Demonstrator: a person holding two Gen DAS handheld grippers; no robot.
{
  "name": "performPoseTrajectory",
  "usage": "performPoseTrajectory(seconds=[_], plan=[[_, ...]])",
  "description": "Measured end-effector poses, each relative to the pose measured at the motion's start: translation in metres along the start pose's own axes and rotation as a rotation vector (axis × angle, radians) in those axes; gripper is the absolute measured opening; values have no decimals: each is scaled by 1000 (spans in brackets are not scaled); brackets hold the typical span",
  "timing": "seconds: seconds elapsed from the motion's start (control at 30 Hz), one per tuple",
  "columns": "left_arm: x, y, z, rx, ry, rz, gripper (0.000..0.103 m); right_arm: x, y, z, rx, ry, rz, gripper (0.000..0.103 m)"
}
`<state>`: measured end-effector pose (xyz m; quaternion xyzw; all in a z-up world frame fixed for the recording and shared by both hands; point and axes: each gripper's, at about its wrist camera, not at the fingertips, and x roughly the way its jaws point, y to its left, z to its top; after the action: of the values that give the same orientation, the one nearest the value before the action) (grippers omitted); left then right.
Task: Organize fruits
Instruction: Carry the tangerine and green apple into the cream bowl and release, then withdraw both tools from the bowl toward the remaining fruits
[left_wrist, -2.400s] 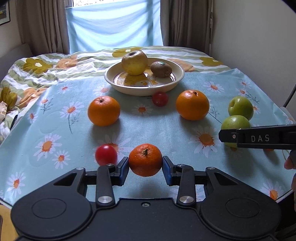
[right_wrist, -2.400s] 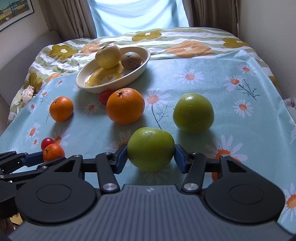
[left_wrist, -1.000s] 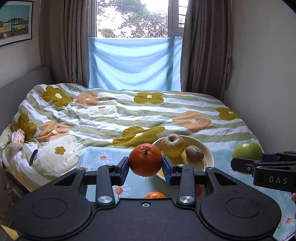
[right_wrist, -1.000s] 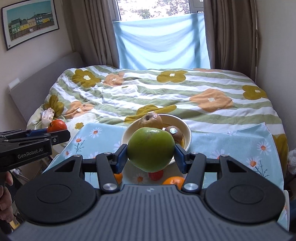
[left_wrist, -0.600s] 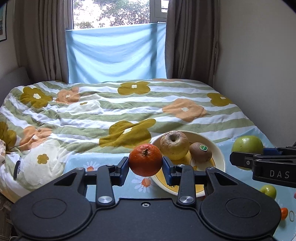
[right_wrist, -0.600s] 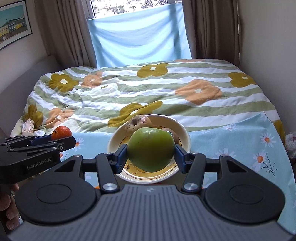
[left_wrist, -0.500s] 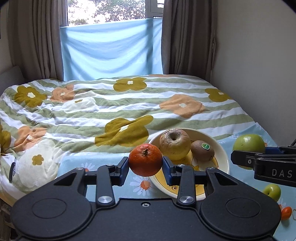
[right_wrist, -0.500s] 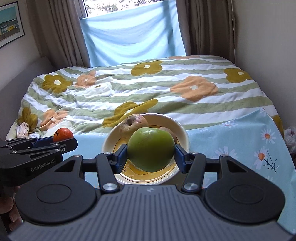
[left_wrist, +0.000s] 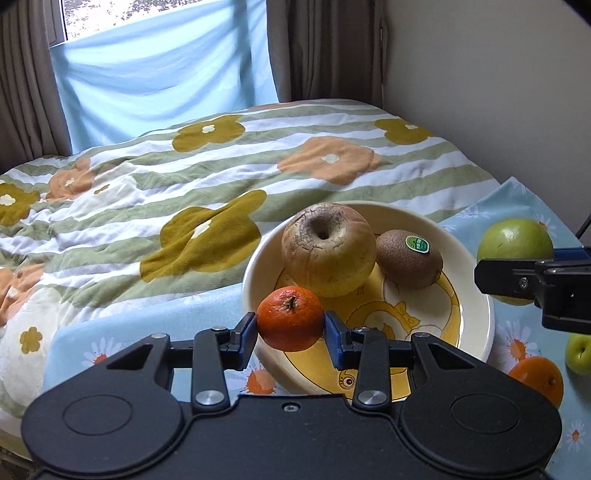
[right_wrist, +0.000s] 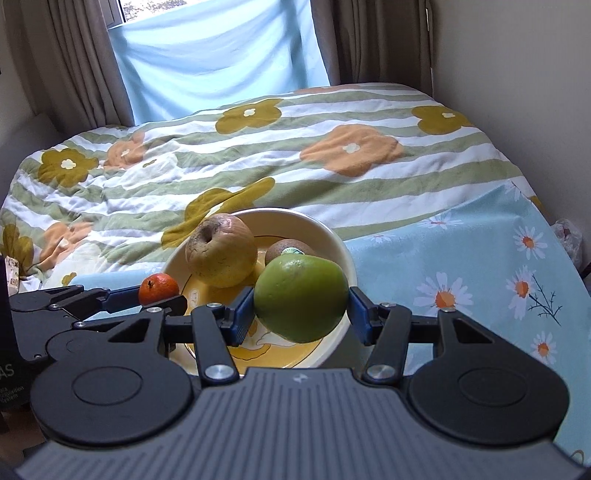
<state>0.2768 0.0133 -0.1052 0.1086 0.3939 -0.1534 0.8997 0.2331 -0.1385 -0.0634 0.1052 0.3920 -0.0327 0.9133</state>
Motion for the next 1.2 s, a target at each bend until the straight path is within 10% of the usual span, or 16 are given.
performPoseTrajectory(seconds=[0.17, 0.3, 1.2], plan=[[9, -6, -1, 39, 12, 4, 43, 2, -5, 2, 0, 0, -12, 69], [1, -7, -1, 50, -27, 8, 94, 2, -9, 3, 4, -3, -9, 69], [-75, 41, -32, -190, -60, 133, 95, 41, 2, -2, -141, 84, 83, 69]])
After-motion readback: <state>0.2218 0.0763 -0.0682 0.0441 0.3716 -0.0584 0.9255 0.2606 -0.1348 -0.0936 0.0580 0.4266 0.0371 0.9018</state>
